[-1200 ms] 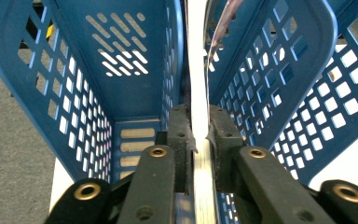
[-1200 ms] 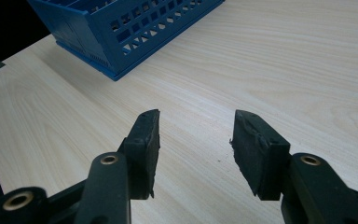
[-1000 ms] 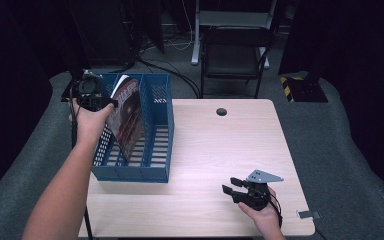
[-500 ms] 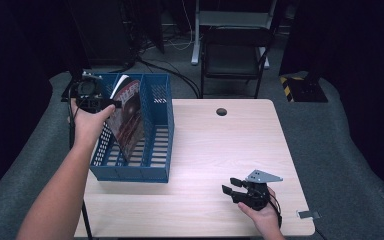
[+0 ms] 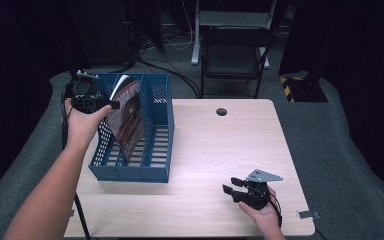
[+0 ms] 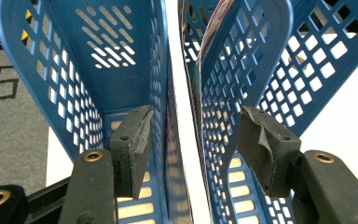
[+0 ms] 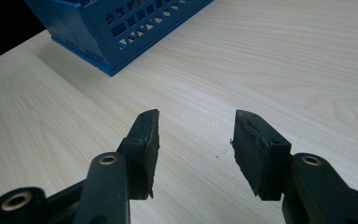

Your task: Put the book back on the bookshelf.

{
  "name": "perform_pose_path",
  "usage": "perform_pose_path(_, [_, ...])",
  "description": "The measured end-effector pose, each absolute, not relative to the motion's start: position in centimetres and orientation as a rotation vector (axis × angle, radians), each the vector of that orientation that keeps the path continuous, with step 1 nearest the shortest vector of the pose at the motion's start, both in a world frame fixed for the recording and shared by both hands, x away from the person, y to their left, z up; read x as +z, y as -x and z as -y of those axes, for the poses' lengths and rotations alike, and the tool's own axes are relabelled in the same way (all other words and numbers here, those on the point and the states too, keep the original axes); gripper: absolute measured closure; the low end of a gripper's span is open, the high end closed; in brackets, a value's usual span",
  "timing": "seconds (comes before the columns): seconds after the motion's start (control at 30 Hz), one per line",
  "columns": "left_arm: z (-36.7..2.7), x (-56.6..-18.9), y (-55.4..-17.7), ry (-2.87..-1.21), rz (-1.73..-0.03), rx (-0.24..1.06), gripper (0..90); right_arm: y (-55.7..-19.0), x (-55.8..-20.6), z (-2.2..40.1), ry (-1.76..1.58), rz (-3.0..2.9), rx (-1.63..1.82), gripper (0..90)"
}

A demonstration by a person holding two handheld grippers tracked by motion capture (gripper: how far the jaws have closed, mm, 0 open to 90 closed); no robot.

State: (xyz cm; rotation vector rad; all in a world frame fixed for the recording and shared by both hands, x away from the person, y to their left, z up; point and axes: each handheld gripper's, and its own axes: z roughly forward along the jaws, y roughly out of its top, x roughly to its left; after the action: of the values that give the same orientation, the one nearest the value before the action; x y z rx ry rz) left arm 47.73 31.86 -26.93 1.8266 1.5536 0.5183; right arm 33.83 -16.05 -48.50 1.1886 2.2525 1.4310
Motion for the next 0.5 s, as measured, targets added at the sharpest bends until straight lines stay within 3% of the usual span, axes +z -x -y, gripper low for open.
perform_pose_path(0.5, [-31.9,-24.7,-46.6,-1.822,-1.493,0.514,44.2,-33.8,-48.7,16.4,-1.223,-2.248,1.424,49.9])
